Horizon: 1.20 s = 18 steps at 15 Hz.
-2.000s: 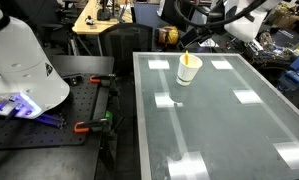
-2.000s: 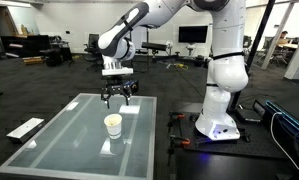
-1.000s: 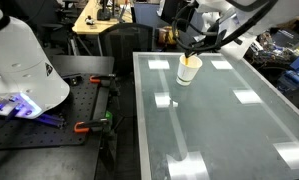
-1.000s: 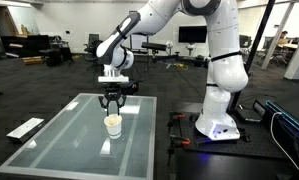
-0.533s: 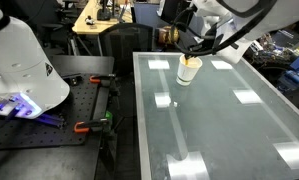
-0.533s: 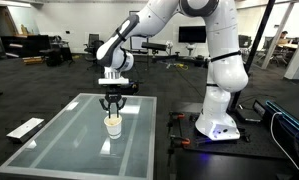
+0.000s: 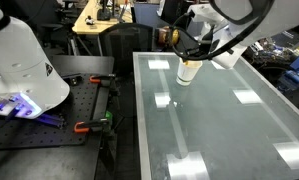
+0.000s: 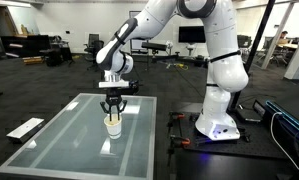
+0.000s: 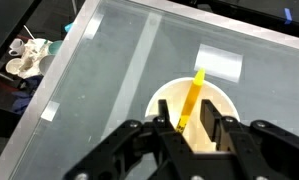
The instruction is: Take the pen from the white cup and place it on the table
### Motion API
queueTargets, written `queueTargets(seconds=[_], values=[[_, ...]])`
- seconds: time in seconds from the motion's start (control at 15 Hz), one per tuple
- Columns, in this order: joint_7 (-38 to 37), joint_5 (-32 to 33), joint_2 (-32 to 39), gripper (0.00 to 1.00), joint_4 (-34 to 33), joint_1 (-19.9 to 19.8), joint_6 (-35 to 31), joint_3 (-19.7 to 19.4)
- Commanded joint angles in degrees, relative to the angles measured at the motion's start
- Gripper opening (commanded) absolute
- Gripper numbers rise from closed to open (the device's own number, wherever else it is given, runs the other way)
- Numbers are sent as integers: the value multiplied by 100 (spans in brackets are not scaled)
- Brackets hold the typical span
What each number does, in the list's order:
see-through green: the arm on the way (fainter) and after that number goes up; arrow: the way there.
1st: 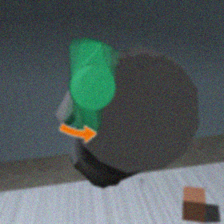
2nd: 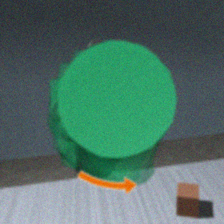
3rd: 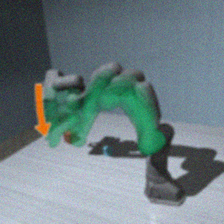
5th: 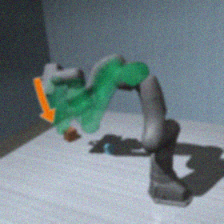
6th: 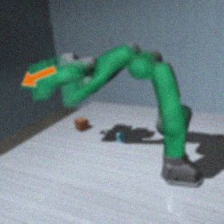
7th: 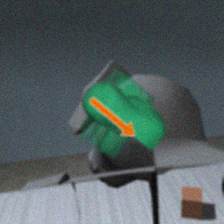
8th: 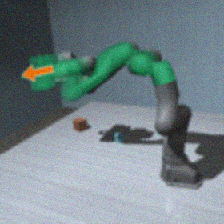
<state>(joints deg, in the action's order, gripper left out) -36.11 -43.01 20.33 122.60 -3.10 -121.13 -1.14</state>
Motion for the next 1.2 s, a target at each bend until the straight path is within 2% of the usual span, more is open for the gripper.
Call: queueTargets(seconds=[0.0, 1.13], values=[[131, -157, 121, 39, -129, 85, -88, -44], [145, -162, 509, 39, -584, 167, 22, -1]])
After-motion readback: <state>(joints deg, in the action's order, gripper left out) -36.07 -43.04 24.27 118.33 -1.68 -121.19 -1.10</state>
